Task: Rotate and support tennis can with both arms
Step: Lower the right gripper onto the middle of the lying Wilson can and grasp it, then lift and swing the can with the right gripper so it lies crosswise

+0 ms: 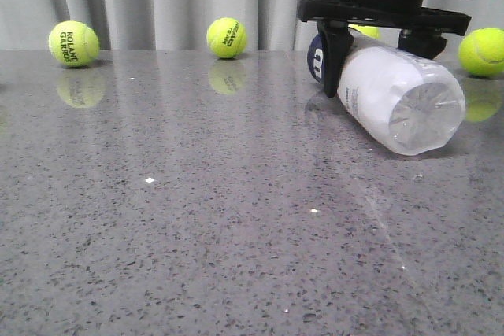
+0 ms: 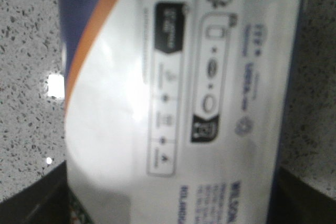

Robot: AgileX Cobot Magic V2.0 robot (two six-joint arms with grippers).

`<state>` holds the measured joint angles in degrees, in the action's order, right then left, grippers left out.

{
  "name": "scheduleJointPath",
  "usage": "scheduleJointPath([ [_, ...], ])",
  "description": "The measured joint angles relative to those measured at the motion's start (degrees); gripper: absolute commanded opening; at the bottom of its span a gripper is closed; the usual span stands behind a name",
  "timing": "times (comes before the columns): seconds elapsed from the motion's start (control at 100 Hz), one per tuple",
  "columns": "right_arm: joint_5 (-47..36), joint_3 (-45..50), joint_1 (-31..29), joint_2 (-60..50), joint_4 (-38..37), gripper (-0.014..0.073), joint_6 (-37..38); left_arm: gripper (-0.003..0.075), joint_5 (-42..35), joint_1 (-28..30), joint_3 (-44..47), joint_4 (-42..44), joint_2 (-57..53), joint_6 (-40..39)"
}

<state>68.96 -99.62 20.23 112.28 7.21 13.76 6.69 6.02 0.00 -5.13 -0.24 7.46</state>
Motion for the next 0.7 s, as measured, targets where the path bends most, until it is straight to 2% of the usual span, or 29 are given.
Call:
scheduleJointPath([
  [0.15,0.00,-0.23,0.00,0.00,0.00,0.0316,-0.51,-0.0020,0.00,0.00,0.00,0.00,0.00,0.00],
  [0.29,1.08,-3.87,0.53,0.00,0.00,0.0316,-5.94,-0.0020,0.00,0.00,0.00,0.00,0.00,0.00],
  [0.48,1.72,-11.57,2.93,0.00,0.00,0.0316,-19.42,-0.0020,0.00,0.00,0.00,0.00,0.00,0.00],
  [0.7,2.07,-14.66,7.82,0.00,0.00,0.0316,-40.49,-0.0020,0.00,0.00,0.00,0.00,0.00,0.00],
])
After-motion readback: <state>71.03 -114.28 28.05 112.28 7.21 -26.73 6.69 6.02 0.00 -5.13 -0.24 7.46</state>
